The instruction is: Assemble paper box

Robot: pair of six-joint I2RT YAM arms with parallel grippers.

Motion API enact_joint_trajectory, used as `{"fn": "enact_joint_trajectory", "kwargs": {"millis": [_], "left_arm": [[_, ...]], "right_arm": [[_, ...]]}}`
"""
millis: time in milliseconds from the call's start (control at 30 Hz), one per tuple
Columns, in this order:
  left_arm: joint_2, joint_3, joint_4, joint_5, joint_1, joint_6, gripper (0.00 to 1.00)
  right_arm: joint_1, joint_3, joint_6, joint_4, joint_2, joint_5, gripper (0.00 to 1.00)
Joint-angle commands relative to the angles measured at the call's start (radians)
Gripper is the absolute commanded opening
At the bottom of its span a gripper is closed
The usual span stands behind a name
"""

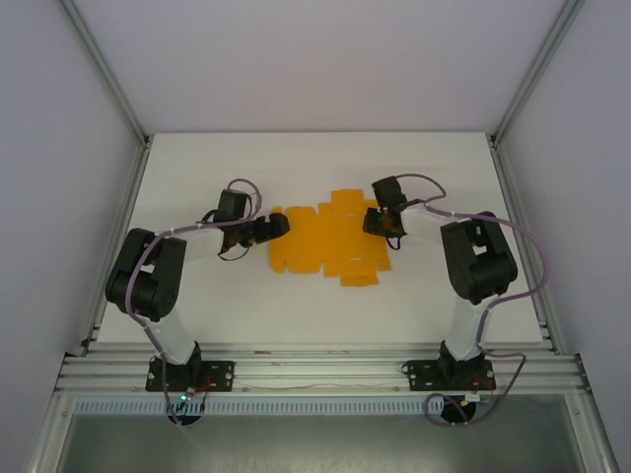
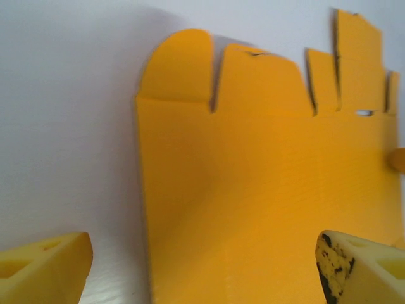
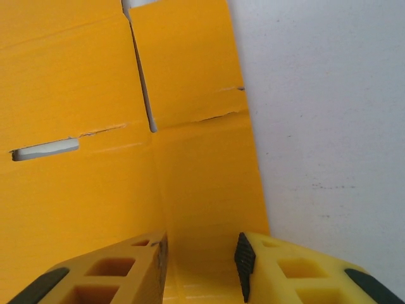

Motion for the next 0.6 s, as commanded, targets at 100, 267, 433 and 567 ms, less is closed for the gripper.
{"fn": "enact_joint_trajectory", "kwargs": {"millis": [100, 267, 433, 567], "left_arm": [[0.029, -0.015, 0.221, 0.186, -0.013, -0.105, 0.75], [-0.009, -0.013, 0.271, 0.195, -0.021, -0.126, 0.54], [-0.071, 0.018, 0.197, 0.168, -0.026, -0.068, 0.24], [-0.112, 0.033, 0.165, 0.16, -0.028, -0.035, 0.0]], "right_arm": [[-0.007, -0.085, 0.02, -0.036, 0.049, -0.061, 0.37], [-0.007, -0.118, 0.031, 0.017, 0.021, -0.106, 0.37], [-0.015, -0.14, 0.023, 0.055, -0.049, -0.129, 0.39], [-0.047, -0.152, 0.025, 0.091, -0.167, -0.167, 0.5]]}}
